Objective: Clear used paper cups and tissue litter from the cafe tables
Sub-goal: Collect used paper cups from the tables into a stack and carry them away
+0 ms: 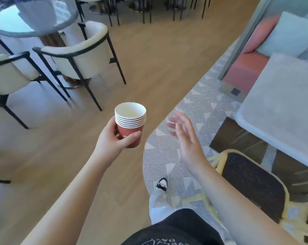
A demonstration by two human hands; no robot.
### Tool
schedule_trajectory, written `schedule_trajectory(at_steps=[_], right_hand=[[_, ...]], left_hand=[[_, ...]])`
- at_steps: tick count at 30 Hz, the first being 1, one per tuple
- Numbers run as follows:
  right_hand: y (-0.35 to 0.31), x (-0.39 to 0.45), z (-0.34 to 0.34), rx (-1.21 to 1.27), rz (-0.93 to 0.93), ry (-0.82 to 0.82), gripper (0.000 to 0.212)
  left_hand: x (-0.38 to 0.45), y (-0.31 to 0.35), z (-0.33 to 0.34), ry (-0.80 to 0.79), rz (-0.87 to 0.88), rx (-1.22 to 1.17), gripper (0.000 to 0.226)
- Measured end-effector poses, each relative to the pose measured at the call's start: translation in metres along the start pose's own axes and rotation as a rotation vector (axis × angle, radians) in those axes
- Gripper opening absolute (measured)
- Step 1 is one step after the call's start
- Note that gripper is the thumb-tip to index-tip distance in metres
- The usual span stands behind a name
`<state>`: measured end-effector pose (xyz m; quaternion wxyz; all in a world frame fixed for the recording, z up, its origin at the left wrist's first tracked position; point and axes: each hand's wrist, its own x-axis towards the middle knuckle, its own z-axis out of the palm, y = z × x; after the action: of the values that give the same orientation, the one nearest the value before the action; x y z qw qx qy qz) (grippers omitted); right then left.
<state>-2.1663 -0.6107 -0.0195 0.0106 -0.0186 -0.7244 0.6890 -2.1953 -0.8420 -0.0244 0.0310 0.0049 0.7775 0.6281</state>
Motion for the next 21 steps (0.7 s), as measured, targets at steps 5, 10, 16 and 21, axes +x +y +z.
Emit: schedule_trajectory(at_steps=[5, 10, 16, 21], right_hand=[[0.006, 0.099, -0.017, 0.032, -0.03, 0.069, 0.04], [-0.005, 0.194, -0.033, 0.065, -0.069, 0.12, 0.045], [-0.022, 0.284, -0.062, 0.069, -0.084, 0.17, 0.04], [-0.022, 0.359, -0.081, 0.064, -0.081, 0.24, 0.041]], left_hand=[[0.109, 0.01, 0.023, -0.05, 0.004, -0.015, 0.068], [0.211, 0.038, 0.052, -0.094, 0.012, -0.038, 0.063], [0.306, 0.062, 0.087, -0.176, 0.039, -0.061, 0.066], [0.39, 0.071, 0.104, -0.228, 0.065, -0.088, 0.062]])
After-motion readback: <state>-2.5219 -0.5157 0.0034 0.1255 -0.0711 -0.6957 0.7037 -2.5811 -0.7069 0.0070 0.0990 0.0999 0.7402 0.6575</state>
